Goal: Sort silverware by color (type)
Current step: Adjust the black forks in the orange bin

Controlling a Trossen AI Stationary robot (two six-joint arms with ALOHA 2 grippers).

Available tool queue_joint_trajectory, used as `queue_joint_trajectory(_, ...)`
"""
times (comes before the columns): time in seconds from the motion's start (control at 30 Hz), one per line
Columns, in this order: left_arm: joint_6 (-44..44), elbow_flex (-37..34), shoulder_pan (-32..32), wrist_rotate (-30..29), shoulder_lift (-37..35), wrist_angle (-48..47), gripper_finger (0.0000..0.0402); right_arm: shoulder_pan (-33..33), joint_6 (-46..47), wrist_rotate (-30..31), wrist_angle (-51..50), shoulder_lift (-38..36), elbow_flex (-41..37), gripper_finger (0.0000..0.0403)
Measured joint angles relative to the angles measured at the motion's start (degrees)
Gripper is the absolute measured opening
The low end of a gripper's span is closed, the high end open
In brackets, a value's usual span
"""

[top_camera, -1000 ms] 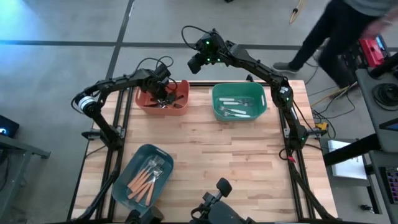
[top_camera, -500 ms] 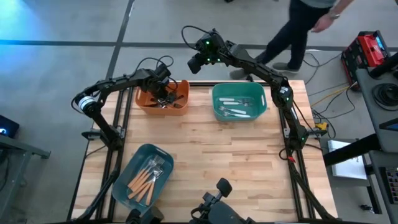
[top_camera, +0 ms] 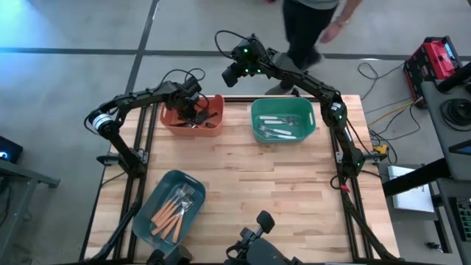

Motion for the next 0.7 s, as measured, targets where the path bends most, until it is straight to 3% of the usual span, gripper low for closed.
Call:
queue_joint_trajectory(0.47, 0.17, 0.00, -0.02, 0.04, -0.19, -2.22, 0.0000, 0.00, 0.20, 0.00, 0.06, 0.00, -0.02, 0.0009)
queue_joint_trajectory(0.7, 0.44, 1.82, -0.04, 0.07, -1.99, -4.82, 0.0000, -0.35, -0.19, -0.02, 5.00, 0.00, -0.04, 0.0009)
